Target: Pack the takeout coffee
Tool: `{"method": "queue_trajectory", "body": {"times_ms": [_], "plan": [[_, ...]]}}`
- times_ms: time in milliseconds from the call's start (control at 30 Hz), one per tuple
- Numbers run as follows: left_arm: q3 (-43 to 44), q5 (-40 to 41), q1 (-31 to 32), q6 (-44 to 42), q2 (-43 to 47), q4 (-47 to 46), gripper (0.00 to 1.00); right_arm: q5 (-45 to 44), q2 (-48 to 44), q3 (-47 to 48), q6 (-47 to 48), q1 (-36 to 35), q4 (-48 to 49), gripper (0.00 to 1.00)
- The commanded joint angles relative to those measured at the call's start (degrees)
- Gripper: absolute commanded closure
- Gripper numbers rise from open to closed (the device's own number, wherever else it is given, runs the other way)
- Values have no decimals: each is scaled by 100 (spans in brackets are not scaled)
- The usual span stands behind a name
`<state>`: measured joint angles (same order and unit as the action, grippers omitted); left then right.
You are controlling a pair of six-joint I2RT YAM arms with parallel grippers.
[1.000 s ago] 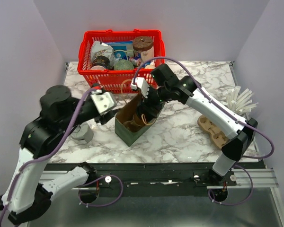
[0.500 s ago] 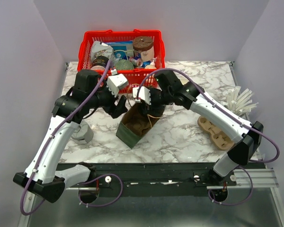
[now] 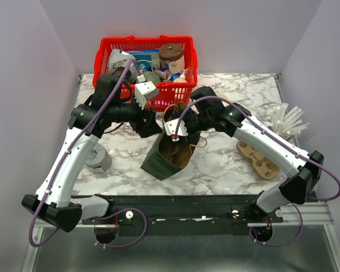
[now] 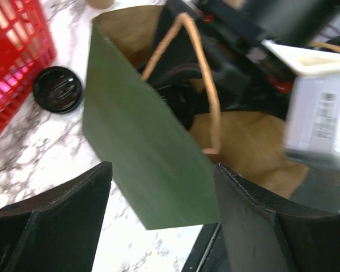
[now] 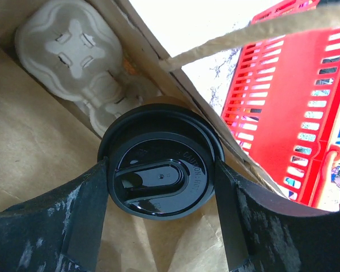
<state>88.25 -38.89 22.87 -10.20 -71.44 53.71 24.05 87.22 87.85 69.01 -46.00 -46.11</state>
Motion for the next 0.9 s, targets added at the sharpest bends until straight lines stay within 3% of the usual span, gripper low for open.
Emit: {"method": "queue_trajectory", "body": {"times_ms": [0, 233, 467, 600, 767, 867], "plan": [[-176, -646, -2, 202, 288, 263, 19, 117, 93, 258, -19, 21, 163, 99], [-326, -409, -2, 474, 289, 122, 18, 64, 445, 856, -994, 29, -56, 100], [-185, 540, 68, 589, -36, 341, 23, 12, 568, 927, -1311, 29, -12, 99], [-202, 927, 68, 589, -72, 552, 28, -23, 551, 848, -1329, 29, 14, 99], [-308, 849, 77, 300, -54, 895, 36, -190, 568, 803, -1504, 21, 23, 99], [-194, 769, 86, 194, -115, 957, 47, -234, 603, 909, -1706, 21, -47, 100]]}}
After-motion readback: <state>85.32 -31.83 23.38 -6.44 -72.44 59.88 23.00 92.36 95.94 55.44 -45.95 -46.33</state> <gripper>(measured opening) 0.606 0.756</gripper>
